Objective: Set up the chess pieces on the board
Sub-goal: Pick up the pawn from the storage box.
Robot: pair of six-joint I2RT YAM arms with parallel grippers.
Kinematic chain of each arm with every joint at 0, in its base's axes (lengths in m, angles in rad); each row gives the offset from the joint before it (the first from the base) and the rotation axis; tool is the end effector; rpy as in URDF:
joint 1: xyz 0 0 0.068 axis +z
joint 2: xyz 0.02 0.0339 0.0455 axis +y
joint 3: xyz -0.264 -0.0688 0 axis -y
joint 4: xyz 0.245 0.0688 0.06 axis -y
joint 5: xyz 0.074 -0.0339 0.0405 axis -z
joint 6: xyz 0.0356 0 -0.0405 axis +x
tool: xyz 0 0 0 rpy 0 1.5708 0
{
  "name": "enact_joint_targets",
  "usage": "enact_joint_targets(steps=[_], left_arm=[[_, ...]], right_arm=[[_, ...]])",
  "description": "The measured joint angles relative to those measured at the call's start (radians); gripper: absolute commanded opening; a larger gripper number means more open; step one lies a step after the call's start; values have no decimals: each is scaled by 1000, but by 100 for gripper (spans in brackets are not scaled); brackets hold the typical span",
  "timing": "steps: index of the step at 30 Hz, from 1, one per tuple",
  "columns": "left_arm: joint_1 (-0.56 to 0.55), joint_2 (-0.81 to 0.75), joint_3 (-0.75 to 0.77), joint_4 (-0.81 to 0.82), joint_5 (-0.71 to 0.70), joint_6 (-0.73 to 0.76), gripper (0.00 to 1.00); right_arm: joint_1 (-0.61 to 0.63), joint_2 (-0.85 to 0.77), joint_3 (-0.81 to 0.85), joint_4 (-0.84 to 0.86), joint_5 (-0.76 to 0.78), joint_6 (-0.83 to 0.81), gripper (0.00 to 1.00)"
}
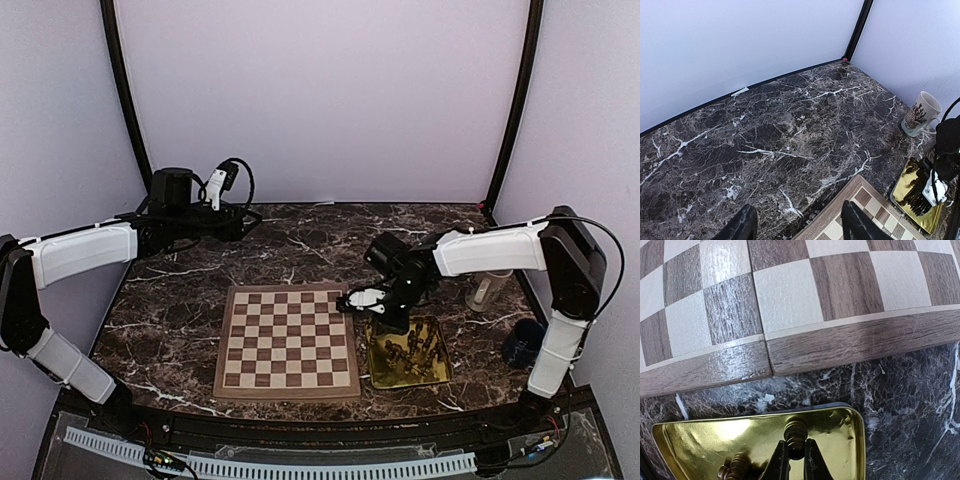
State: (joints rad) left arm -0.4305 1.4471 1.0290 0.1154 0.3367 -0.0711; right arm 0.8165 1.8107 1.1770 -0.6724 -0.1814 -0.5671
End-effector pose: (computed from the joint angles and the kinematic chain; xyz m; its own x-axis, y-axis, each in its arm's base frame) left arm 0.3026 -0.1519 0.2988 -0.3186 0.0725 -0.9451 0.6595 0.7331 -0.1660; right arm 0.2310 0.2552 0.1680 -0.1551 -0.9366 -0.3142 -0.9869 0.1613 0.0063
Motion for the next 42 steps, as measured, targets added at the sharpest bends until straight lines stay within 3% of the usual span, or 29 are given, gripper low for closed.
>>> enact_joint_targets(steps=[7, 23, 42], left_arm=[[0, 0, 0, 0, 0, 0, 60], [0, 0, 0, 0, 5, 0, 59], [0, 0, 0, 0, 8, 0, 60]], right_arm=[[29, -21, 45, -46, 21, -1, 7], [253, -3, 190, -136, 13, -18, 7], [317, 71, 218, -159, 29, -23, 9]])
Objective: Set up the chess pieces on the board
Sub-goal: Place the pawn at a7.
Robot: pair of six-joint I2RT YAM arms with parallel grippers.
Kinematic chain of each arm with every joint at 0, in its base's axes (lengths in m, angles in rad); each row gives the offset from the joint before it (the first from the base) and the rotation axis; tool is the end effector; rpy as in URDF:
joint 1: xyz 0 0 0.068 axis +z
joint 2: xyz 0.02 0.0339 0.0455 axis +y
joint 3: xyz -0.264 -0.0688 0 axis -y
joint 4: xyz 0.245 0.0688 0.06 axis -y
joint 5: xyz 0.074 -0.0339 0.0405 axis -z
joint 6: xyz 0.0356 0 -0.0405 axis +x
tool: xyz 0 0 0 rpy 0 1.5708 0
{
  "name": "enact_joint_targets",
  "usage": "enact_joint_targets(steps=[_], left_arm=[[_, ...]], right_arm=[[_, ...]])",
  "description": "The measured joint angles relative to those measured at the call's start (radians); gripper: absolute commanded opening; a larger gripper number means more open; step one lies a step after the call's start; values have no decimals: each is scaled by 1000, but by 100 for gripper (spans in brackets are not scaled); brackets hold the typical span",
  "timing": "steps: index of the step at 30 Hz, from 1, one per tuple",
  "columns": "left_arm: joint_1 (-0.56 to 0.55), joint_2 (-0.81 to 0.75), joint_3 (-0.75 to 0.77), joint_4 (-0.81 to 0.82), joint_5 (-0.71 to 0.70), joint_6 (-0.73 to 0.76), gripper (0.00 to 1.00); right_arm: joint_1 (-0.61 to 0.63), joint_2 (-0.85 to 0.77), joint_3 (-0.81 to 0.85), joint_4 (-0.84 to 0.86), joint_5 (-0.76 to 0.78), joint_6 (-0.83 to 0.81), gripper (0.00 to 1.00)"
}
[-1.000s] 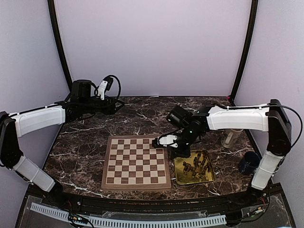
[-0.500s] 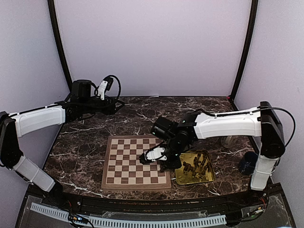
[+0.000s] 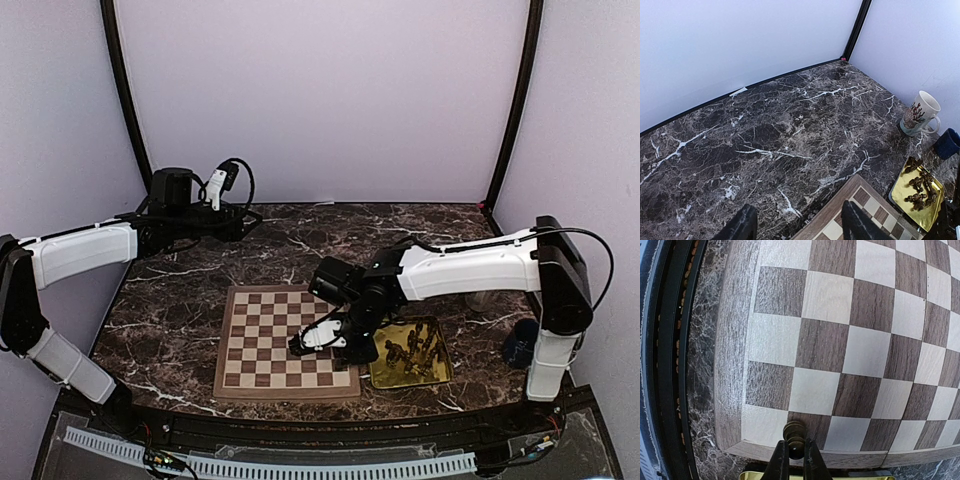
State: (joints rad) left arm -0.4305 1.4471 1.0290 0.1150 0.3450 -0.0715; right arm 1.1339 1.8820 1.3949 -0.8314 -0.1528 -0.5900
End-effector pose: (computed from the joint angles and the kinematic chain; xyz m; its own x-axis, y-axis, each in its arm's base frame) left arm 0.3024 -0.1521 0.2988 -0.3196 0.0728 -0.9448 0.6649 0.7276 -0.1689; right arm 0.1528 0.3400 0.1974 0.1667 -0.9426 -0.2894 -0.9854 -0.1692 -0.0164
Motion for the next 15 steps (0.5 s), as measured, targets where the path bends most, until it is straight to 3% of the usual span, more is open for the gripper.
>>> enact_joint_targets(steps=[3, 11, 15], left_arm=[[0, 0, 0, 0, 0, 0, 60], [0, 0, 0, 0, 3, 0, 60], [0, 0, 0, 0, 6, 0, 60]], right_arm=[[0, 7, 0, 1, 8, 1, 12], [1, 13, 0, 9, 22, 13, 37], [1, 11, 4, 0, 27, 8, 44]])
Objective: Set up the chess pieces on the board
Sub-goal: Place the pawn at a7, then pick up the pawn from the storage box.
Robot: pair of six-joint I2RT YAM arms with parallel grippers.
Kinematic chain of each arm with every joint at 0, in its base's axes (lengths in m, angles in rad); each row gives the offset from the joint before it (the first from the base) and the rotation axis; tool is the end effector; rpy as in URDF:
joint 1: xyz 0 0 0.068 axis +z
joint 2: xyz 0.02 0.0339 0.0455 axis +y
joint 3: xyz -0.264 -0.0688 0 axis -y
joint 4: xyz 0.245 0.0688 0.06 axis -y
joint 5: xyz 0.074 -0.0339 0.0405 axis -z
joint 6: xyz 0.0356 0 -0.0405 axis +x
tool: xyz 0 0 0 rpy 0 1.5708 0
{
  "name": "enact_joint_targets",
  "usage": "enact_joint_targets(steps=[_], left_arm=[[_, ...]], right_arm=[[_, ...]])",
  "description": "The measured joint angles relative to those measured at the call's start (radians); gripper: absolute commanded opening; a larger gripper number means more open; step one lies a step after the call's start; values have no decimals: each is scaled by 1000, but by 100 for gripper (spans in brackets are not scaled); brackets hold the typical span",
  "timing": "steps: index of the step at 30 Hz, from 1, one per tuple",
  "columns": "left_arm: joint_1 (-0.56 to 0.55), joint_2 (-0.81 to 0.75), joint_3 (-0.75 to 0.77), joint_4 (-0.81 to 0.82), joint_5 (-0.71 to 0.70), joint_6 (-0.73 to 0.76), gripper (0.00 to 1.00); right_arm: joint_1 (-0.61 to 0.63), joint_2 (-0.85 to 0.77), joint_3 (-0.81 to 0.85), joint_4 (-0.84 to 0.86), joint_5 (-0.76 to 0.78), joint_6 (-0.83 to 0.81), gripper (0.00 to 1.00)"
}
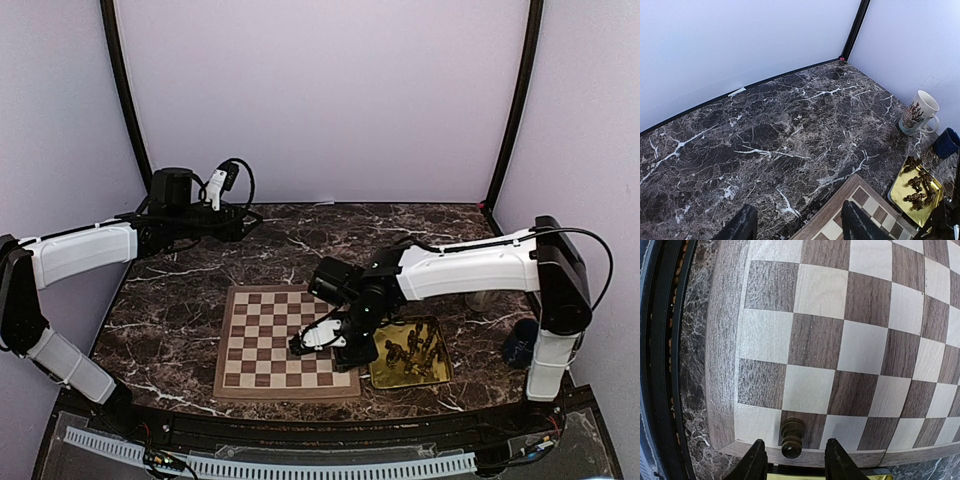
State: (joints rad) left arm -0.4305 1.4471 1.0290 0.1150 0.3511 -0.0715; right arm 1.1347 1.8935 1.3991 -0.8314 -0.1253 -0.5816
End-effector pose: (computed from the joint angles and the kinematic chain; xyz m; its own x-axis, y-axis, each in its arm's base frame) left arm 0.3022 -0.1523 0.2988 -0.3199 0.0731 -0.9446 0.6690 0.7234 -0.1706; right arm 0.1541 0.3412 0.1944 0.1587 -0.9499 -0.2693 -0.9873 -0.1558 -0.0319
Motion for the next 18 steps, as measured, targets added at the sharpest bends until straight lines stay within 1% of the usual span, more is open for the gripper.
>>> enact_joint_targets(steps=[5, 9, 12, 14, 18], left_arm=[[0, 0, 0, 0, 1, 0, 59], [0, 0, 0, 0, 5, 0, 60], [0, 0, 0, 0, 9, 0, 60], [0, 0, 0, -1, 11, 0, 60], [0, 6, 0, 0, 16, 0, 60]], right_arm=[[-30, -60, 2, -22, -16, -9, 44], [-130, -173, -14, -13, -57, -8, 43], [-235, -246, -69, 20, -85, -2, 41], [-288, -267, -116, 39, -93, 3, 40], [-327, -272, -227, 54, -96, 11, 37]])
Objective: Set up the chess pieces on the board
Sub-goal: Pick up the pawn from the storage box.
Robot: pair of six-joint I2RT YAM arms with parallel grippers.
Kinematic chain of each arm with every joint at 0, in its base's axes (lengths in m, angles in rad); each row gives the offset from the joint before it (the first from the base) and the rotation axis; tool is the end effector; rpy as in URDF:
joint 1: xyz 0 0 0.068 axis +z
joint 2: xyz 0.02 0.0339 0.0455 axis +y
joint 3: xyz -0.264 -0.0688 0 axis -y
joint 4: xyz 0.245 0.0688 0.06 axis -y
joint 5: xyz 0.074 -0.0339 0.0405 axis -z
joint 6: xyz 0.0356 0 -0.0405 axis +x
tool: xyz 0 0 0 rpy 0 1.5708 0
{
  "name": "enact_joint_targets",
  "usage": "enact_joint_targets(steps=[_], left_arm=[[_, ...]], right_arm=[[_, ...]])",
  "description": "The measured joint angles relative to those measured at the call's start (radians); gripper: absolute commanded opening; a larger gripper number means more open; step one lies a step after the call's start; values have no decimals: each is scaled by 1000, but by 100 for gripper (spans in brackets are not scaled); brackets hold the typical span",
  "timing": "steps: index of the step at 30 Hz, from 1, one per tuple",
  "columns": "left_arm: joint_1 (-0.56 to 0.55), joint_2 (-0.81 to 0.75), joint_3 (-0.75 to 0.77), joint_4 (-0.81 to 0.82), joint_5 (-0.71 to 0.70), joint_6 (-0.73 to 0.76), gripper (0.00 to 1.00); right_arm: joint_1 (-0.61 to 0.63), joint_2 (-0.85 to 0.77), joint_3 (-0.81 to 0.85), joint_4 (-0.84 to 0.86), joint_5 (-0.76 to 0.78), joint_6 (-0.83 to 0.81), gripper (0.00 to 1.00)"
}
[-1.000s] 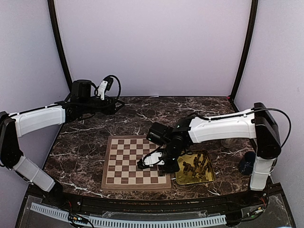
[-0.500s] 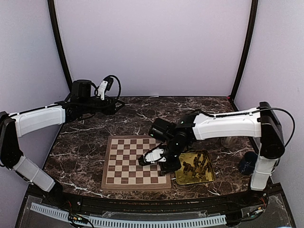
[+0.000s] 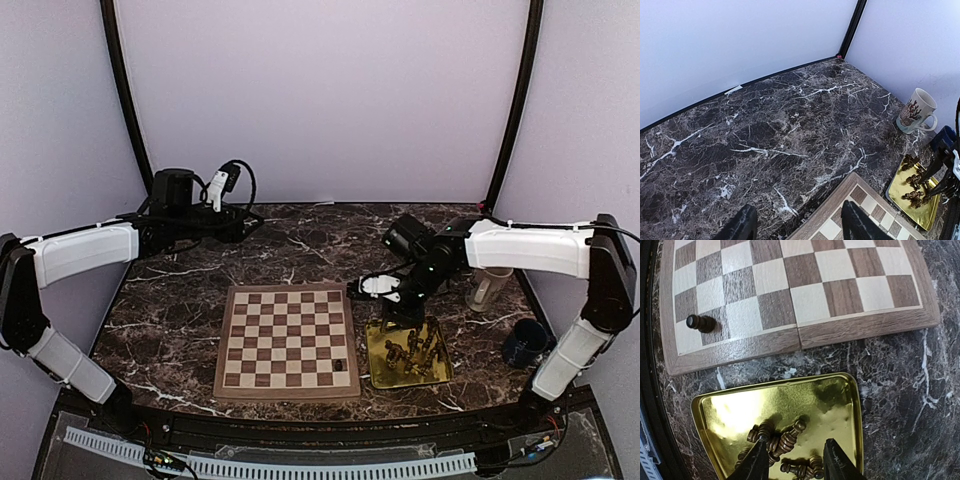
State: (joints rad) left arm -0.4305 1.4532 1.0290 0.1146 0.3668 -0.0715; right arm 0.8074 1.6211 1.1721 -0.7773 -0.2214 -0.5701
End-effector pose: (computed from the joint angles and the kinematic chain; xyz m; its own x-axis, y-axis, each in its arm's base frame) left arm 0.3029 -0.1531 0.2968 -0.3262 0.0764 -0.9422 0.6784 0.7130 -0.1770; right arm 0.2133 0.2343 0.2225 -0.1397 -0.9076 -0.3959 -0.9878 0.1557 -0.0083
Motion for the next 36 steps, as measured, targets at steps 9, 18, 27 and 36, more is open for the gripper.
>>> enact_joint_targets(steps=[9, 18, 27, 36], left_arm=[[0, 19, 0, -2, 14, 0, 59], [0, 23, 0, -2, 18, 0, 60], [0, 24, 0, -3, 19, 0, 60], [0, 24, 0, -3, 19, 0, 59]], right_arm=[[0, -2, -86, 3, -16, -24, 38], [20, 21, -93, -7, -29, -50, 36], [34, 89, -93, -6, -13, -50, 25], [43, 107, -92, -4, 2, -46, 9]])
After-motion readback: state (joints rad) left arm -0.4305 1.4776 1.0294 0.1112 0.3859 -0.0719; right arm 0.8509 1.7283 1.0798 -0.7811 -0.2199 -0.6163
